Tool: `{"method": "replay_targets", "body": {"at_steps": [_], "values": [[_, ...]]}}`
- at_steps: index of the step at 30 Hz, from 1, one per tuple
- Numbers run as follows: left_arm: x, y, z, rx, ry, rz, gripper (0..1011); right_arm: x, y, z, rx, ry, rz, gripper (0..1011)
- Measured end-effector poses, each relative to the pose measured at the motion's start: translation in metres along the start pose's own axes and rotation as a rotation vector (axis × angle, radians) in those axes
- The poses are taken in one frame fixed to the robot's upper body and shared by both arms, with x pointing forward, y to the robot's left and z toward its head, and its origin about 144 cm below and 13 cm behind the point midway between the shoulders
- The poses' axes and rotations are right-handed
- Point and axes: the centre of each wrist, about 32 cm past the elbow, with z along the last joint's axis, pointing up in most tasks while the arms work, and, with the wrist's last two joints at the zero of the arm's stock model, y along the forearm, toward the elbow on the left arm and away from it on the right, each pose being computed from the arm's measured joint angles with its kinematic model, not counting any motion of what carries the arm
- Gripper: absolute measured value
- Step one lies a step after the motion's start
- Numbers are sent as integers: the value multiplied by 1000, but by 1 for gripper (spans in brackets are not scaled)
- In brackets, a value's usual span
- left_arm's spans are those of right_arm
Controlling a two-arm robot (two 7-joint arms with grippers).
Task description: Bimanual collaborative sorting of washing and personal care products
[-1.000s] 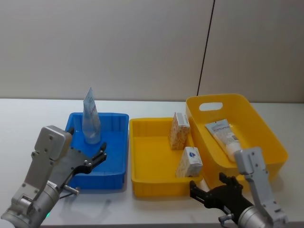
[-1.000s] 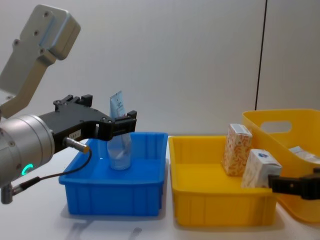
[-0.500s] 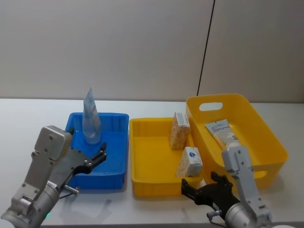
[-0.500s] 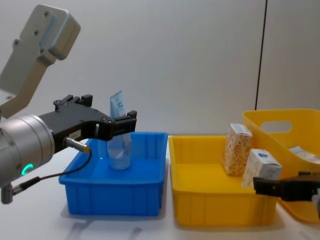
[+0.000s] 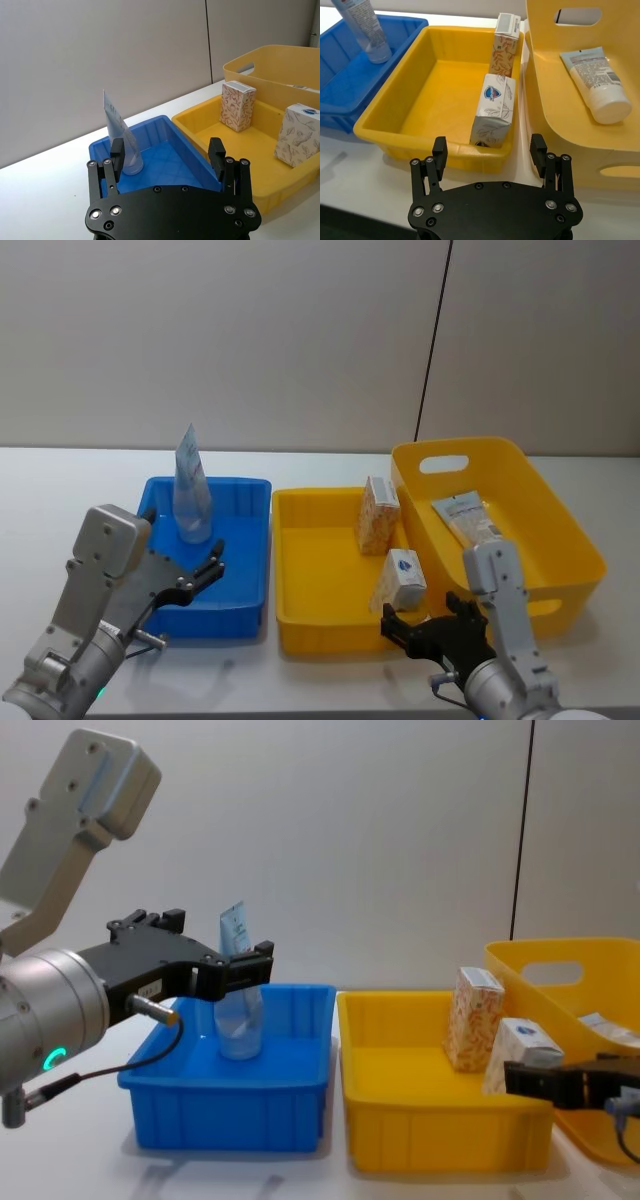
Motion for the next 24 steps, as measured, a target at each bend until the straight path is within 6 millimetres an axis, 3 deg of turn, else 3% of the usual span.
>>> {"method": "replay_targets", "body": {"at_steps": [24], "values": [[0, 0, 0, 0, 0, 0, 1001, -9, 26, 3, 13, 3, -58, 1002]]}}
